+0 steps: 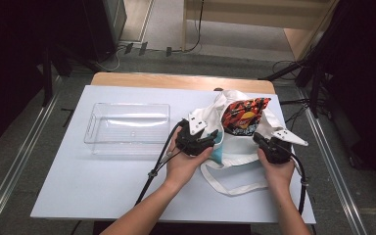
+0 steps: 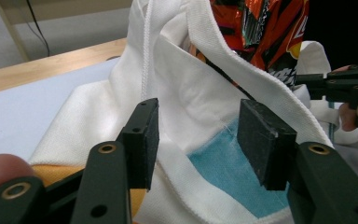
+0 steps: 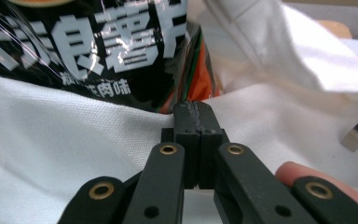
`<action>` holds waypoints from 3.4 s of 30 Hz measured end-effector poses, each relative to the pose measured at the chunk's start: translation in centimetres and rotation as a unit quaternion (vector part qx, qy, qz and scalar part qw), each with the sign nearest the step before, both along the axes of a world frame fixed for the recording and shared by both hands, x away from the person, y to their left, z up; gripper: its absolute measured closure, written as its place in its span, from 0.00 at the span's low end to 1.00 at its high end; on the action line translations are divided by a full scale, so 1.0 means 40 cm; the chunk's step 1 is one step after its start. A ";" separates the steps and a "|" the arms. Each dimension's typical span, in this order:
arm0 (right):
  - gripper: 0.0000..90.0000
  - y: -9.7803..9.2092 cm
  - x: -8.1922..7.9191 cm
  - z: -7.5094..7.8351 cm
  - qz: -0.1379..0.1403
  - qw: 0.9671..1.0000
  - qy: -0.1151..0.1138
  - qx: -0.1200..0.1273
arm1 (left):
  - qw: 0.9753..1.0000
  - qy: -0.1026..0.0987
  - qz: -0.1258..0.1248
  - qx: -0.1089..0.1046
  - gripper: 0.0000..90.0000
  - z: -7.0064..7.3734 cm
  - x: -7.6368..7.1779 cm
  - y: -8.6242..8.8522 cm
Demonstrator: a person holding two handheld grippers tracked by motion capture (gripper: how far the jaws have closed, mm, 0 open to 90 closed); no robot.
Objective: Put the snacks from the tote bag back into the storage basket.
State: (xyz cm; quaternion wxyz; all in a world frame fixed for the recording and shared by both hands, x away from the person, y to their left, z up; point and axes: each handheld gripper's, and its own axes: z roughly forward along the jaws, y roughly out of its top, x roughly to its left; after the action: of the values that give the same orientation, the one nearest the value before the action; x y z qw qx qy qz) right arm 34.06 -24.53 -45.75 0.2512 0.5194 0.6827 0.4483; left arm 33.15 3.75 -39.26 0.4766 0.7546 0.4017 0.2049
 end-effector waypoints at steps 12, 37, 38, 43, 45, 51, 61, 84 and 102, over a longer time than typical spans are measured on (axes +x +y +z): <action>0.38 -0.104 -0.048 0.049 -0.189 0.979 -0.080 -0.015 | 1.000 -0.019 -0.001 0.006 0.36 -0.006 -0.061 0.002; 1.00 -0.127 -0.080 0.006 -0.113 0.993 0.022 0.013 | 0.999 0.019 0.021 0.018 0.88 -0.102 0.015 -0.018; 1.00 -0.127 -0.092 0.012 -0.111 0.994 0.018 0.014 | 0.999 0.019 0.022 0.020 0.88 -0.101 0.018 -0.018; 1.00 -0.114 -0.155 0.037 -0.106 0.994 -0.002 0.005 | 0.999 0.030 0.035 0.003 0.80 -0.097 0.031 -0.005; 0.92 -0.117 -0.168 0.038 -0.114 0.993 -0.009 0.008 | 0.999 0.026 0.032 -0.005 0.71 -0.087 0.025 0.001; 0.71 -0.119 -0.189 0.089 -0.118 0.989 -0.083 0.037 | 0.999 -0.009 0.037 -0.016 0.55 -0.029 -0.006 0.025; 0.41 -0.035 -0.095 0.130 -0.023 0.995 -0.087 0.053 | 1.000 -0.018 0.000 -0.011 0.41 -0.006 -0.040 -0.007; 1.00 0.053 -0.017 0.077 0.005 0.998 -0.049 0.041 | 0.998 0.030 0.004 0.057 0.87 -0.125 0.013 -0.037; 0.75 -0.003 -0.074 0.214 -0.029 0.984 -0.141 0.105 | 0.995 0.063 -0.013 0.081 0.80 -0.159 0.028 -0.041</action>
State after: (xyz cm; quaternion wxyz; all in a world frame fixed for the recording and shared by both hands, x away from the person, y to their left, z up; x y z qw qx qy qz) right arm 31.12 -24.65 -37.18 0.3014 0.4940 0.5744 0.5790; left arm 34.28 2.13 -45.61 0.3904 0.8072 0.4032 0.1829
